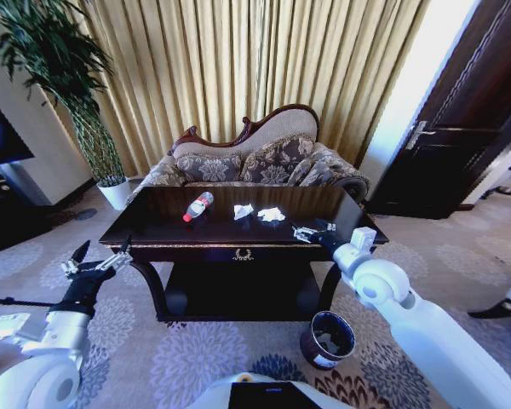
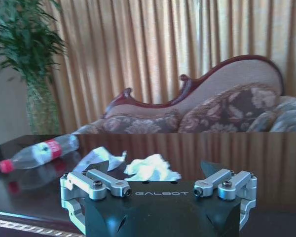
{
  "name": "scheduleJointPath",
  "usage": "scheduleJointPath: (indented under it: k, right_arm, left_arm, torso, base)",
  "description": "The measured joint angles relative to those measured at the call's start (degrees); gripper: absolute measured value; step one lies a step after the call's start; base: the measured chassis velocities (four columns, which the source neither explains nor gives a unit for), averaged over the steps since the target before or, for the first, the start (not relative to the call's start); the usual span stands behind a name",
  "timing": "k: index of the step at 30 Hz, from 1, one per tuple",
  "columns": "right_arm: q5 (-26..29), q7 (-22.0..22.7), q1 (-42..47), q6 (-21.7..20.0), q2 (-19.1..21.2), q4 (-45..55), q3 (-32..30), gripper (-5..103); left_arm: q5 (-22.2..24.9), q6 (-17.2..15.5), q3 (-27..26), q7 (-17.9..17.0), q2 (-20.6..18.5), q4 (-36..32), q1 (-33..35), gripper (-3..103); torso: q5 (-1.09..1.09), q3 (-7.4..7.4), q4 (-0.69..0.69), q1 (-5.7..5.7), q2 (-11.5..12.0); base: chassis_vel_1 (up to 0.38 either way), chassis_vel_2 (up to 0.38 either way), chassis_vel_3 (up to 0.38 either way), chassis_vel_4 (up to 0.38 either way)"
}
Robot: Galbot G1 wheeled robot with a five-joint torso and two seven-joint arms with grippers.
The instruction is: Move to the front of the table and place the trash on the table into the trash bin.
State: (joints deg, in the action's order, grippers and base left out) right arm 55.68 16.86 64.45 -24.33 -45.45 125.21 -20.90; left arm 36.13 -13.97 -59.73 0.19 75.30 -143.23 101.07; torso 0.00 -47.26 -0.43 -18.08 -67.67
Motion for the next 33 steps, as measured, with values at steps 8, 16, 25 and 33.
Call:
scheduleJointPath:
  k: [8,16,25,33]
  right_arm:
    - [-1.5,-2.5,0.8,0.1,-0.3,0.2,-0.5,100]
    - [-2.3,-2.9,1.9,0.3,-0.3,1.2,-0.9,100]
    - [-3.2,-2.9,3.5,0.3,-0.2,2.7,-1.4,100]
    - [-3.7,-2.9,4.6,0.5,-0.2,3.9,-1.6,100]
  left_arm:
    - [-1.2,0.0,1.1,0.1,0.1,-0.1,0.0,100]
    - [-1.2,0.2,0.8,0.2,0.1,-0.1,-0.2,100]
    - [-1.1,0.4,0.9,0.3,0.1,-0.1,-0.5,100]
    - [-1.0,0.5,0.8,0.4,0.3,-0.1,-0.4,100]
  torso:
    - [0.00,0.00,0.00,0.00,0.0]
    - [0.00,0.01,0.01,0.01,0.0]
    - [0.00,0.00,0.01,0.00,0.0]
    - [0.00,-0.01,0.00,-0.02,0.0]
  base:
    - [0.000,0.000,0.000,0.000]
    - [-0.009,0.009,0.009,-0.018]
    - [-0.095,0.081,0.087,-0.073]
    - [-0.056,0.046,0.053,-0.047]
